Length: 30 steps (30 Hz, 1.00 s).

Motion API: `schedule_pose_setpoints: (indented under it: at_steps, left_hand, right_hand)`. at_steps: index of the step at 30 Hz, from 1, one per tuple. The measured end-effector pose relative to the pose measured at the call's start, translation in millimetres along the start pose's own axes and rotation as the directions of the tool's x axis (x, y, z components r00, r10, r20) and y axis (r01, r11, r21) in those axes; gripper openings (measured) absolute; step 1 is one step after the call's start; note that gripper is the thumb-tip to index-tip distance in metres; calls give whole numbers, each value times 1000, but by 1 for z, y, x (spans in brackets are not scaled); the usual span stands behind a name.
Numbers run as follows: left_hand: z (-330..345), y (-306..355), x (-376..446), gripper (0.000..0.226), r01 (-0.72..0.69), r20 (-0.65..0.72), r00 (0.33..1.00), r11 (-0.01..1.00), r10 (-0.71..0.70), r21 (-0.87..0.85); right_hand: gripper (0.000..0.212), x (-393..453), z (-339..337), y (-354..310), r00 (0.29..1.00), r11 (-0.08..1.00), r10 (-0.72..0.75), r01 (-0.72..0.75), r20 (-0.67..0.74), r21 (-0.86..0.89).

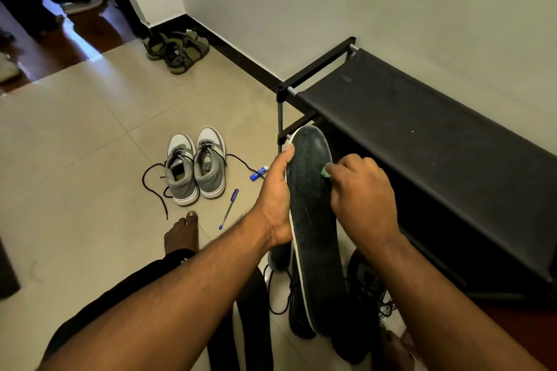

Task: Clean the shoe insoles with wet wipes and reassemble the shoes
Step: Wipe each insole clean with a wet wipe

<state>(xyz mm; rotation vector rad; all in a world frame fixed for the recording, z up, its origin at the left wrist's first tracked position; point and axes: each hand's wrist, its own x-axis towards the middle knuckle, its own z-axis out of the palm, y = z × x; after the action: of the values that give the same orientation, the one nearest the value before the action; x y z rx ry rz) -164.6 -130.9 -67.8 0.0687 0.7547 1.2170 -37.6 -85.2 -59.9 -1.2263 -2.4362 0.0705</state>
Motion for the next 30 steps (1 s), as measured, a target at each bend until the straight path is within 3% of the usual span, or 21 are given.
schedule_pose_setpoints:
  at_steps: [3, 11, 18, 23, 30]
  left_hand:
    - [-2, -2, -3, 65, 48, 37, 998, 999, -49, 25]
    - [-10, 2, -9, 74, 163, 94, 981, 982, -172, 94]
    - [-13, 16, -12, 66, 114, 36, 993, 992, -116, 47]
    - [-16, 6, -13, 73, 235, 126, 958, 958, -257, 165]
    - [-21, 13, -11, 70, 229, 133, 958, 957, -254, 178]
  right_hand:
    - [16, 6, 0, 19, 997, 995, 75, -73, -34, 65]
    - [16, 11, -4, 28, 995, 994, 33, -23, -95, 109]
    - [21, 4, -2, 17, 992, 992, -123, 124, -26, 37]
    - [23, 11, -6, 26, 993, 996, -45, 53, -105, 76]
    - [17, 3, -3, 17, 997, 992, -66, 68, -27, 104]
